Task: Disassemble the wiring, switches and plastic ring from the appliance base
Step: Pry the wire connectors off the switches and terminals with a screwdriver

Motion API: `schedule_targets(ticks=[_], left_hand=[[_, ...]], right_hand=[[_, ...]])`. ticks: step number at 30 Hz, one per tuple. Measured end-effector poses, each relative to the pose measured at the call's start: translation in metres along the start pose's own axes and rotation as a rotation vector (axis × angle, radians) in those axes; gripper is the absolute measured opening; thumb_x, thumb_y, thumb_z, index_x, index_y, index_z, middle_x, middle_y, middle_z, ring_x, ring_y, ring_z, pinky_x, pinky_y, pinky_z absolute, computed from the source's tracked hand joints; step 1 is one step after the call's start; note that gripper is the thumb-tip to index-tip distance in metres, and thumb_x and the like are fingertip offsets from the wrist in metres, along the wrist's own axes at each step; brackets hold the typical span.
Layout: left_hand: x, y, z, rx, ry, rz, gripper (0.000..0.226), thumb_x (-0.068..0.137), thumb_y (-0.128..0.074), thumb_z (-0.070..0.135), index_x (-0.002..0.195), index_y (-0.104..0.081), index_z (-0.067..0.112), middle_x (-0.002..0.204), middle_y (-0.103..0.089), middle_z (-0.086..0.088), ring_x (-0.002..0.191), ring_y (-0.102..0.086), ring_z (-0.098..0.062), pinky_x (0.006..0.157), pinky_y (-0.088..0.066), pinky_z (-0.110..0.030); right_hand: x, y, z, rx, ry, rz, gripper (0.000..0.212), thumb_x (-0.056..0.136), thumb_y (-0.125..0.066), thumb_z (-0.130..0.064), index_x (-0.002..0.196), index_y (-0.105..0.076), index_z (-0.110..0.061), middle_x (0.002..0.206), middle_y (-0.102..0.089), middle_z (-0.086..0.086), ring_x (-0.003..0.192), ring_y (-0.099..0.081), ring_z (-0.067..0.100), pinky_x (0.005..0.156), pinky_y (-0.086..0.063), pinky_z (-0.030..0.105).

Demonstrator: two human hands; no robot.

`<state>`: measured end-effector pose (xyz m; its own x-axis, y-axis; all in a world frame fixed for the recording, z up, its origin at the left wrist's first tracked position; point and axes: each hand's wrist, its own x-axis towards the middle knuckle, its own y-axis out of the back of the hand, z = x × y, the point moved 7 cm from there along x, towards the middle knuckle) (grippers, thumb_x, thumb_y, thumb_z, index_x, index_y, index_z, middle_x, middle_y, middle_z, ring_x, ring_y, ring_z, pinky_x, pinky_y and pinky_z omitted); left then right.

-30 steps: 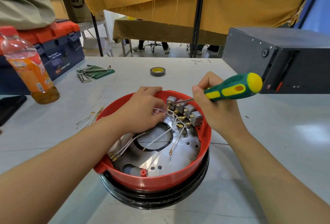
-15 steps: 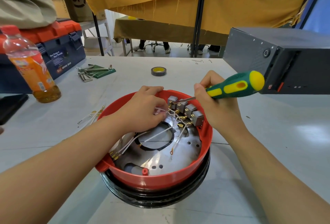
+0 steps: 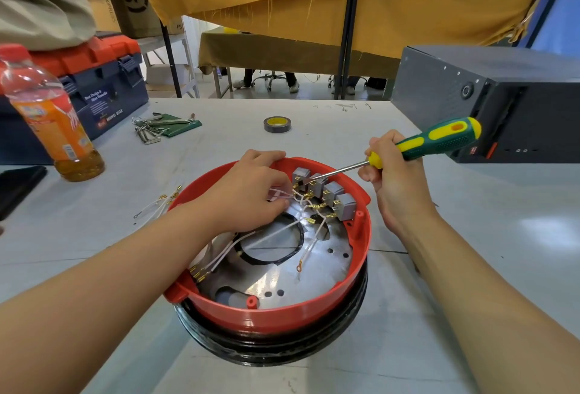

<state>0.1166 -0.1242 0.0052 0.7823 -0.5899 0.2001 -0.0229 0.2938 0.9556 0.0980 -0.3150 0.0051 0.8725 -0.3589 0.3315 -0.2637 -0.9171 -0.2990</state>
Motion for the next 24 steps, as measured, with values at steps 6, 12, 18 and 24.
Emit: schedule_targets(ticks=[6,12,18,24], left_hand=[[0.0,0.0,0.001,-0.004,-0.002,0.001,0.023,0.09,-0.058,0.034,0.111,-0.066,0.03,0.154,-0.026,0.003,0.138,-0.02,-0.018,0.111,-0.022,-0.035],[-0.001,0.0,0.0,-0.007,-0.002,0.0,0.023,0.09,-0.058,0.034,0.111,-0.066,0.03,0.154,-0.026,0.003,0.138,-0.02,-0.019,0.112,-0.022,-0.036],[0.0,0.0,0.001,0.005,-0.01,0.003,0.024,0.089,-0.058,0.034,0.111,-0.066,0.029,0.155,-0.026,0.002,0.138,-0.02,-0.02,0.112,-0.023,-0.036],[0.0,-0.001,0.001,0.011,-0.01,-0.003,0.024,0.089,-0.058,0.033,0.111,-0.066,0.029,0.155,-0.025,0.002,0.137,-0.021,-0.019,0.111,-0.024,-0.035]], right_hand=[[-0.006,-0.005,-0.012,-0.11,0.095,-0.034,0.025,0.078,-0.055,-0.019,0.056,-0.043,-0.023,0.051,-0.041,-0.009,0.046,-0.037,0.009,0.045,-0.034,0.017],[-0.024,-0.023,-0.032,-0.462,0.318,-0.173,0.02,0.083,-0.053,-0.025,0.065,-0.043,-0.022,0.053,-0.046,-0.013,0.052,-0.045,0.004,0.051,-0.036,0.012],[-0.037,-0.041,-0.041,-0.573,0.382,-0.408,0.02,0.086,-0.056,-0.019,0.07,-0.046,-0.013,0.057,-0.049,-0.015,0.05,-0.046,0.001,0.049,-0.032,0.007],[-0.034,-0.057,-0.048,-0.631,0.386,-0.543,0.022,0.086,-0.058,-0.015,0.069,-0.045,-0.015,0.055,-0.044,-0.01,0.051,-0.043,0.001,0.049,-0.032,0.007]])
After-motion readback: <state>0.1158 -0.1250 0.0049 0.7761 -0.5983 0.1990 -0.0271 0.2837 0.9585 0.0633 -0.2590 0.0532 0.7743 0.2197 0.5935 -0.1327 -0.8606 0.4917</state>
